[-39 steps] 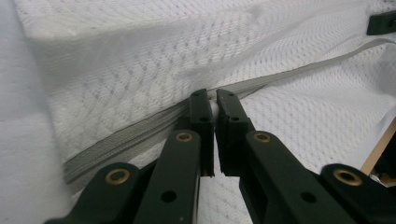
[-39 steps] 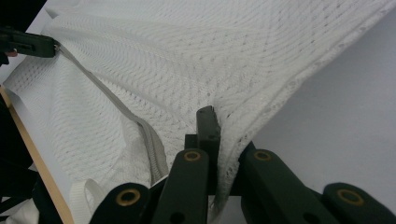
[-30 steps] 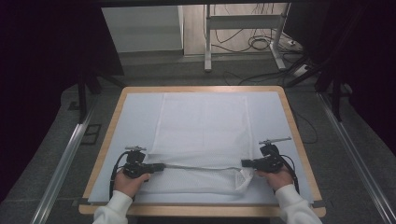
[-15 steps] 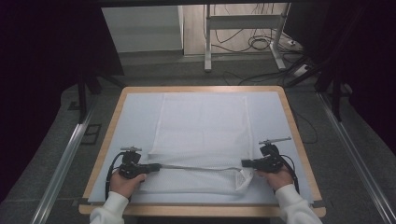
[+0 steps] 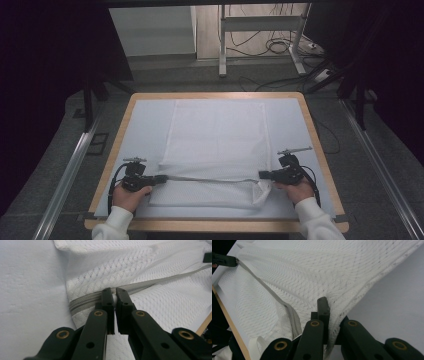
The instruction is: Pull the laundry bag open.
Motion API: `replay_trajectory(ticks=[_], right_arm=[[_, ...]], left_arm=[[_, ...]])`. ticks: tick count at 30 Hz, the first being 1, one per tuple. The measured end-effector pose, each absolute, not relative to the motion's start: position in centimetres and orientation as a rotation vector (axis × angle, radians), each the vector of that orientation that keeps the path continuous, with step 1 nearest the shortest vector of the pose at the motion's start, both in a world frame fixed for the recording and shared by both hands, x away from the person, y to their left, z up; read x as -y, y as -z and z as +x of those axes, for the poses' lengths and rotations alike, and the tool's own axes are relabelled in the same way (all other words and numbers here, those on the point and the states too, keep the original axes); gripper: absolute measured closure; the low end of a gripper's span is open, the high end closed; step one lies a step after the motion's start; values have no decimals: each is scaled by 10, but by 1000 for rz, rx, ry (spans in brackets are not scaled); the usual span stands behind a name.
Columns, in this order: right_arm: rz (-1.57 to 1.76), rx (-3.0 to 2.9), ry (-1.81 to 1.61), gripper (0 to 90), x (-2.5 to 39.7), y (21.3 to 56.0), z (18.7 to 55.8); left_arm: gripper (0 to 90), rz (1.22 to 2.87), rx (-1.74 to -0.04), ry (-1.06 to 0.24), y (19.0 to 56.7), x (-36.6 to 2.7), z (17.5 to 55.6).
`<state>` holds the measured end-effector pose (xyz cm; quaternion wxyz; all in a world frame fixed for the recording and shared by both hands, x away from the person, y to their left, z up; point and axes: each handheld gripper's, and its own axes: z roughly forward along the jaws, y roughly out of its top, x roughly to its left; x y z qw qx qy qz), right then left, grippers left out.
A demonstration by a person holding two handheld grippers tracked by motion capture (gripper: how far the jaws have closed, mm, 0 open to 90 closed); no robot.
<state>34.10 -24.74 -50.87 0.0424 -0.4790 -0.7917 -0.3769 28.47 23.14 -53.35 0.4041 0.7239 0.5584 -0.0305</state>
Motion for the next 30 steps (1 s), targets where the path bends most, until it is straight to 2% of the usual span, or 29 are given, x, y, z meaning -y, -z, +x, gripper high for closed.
replay_trajectory(ticks=[30], right_arm=[[-1472, 2418, 1142, 884, 251, 511, 343]], left_arm=[[868, 1800, -1490, 25, 538, -265, 282]])
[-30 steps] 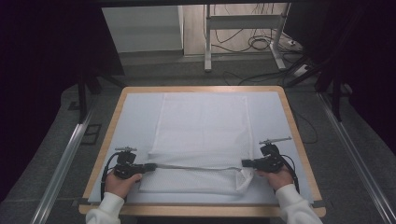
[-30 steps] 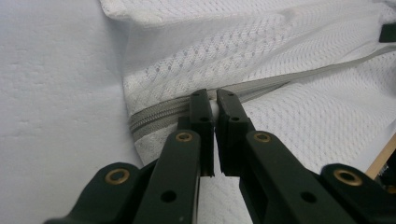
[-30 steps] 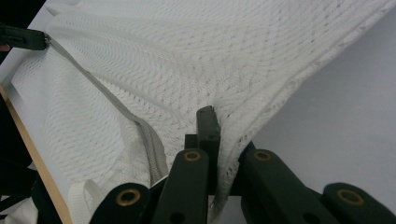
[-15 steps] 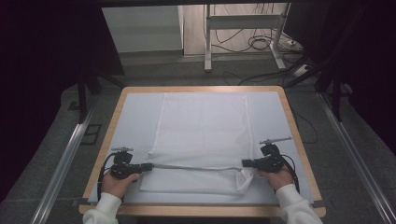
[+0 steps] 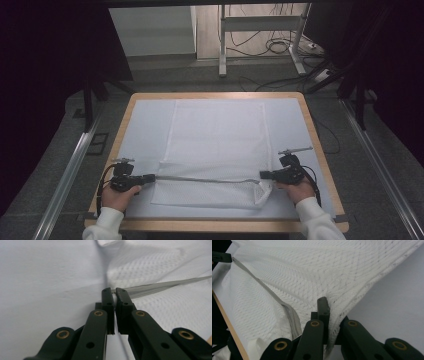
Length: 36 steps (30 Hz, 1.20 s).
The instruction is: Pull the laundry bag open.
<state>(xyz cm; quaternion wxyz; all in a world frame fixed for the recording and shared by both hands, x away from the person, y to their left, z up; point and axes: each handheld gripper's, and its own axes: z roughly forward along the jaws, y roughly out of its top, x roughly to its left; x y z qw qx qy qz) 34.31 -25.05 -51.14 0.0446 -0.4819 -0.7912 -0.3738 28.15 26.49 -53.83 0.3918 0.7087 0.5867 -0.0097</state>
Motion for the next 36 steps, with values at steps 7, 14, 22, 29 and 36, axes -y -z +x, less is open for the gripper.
replay_trajectory(ticks=[7, 14, 22, 29, 36], right_arm=[[-1469, 2428, 1139, 884, 250, 511, 343], [-1474, 2436, 1138, 883, 252, 512, 343], [-1488, 2478, 1137, 745, 252, 512, 339], [-1565, 2501, 1226, 440, 265, 502, 337], [-1570, 2560, 1377, 346, 279, 492, 330]], left_arm=[[868, 1805, -1494, 27, 539, -265, 283], [867, 1804, -1477, 20, 537, -261, 283], [827, 1825, -1444, -44, 533, -257, 280], [442, 1824, -1358, -231, 518, -252, 278], [308, 1832, -1260, -308, 502, -241, 293]])
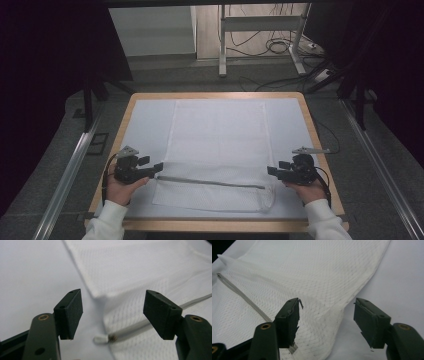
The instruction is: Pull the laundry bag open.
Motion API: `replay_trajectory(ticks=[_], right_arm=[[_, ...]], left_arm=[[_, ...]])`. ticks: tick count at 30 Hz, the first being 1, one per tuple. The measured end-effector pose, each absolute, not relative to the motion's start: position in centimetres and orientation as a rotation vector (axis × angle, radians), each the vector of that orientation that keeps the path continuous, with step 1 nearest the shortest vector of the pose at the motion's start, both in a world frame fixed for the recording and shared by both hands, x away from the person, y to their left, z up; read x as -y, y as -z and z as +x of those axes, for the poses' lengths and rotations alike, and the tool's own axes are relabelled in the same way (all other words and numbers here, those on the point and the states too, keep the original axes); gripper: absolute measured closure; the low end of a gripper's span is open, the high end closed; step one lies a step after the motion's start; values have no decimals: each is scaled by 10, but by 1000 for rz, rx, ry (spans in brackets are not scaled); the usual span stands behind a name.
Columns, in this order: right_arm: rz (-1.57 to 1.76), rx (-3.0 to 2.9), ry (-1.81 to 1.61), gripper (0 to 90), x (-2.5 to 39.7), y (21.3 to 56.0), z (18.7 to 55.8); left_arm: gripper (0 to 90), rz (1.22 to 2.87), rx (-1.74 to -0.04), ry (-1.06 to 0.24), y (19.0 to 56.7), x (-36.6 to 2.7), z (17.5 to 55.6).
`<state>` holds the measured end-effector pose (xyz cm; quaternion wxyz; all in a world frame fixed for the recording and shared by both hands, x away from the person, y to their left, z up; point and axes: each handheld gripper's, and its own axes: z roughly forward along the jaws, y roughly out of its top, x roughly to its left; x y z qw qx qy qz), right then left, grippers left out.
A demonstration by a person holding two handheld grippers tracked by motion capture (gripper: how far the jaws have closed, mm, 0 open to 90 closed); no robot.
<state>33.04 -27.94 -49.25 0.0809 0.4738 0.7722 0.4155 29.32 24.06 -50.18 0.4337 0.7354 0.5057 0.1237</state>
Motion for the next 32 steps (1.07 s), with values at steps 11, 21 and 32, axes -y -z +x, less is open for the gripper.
replay_trajectory(ticks=[11, 21, 32], right_arm=[[1384, -2235, -1219, 301, 306, 497, 327], [1381, -2207, -1221, 289, 307, 499, 331], [1381, -2196, -1234, 256, 308, 499, 330]], left_arm=[[301, 1853, -1256, -307, 505, -245, 301], [299, 1864, -1256, -296, 507, -244, 301], [275, 1879, -1264, -290, 509, -243, 302]])
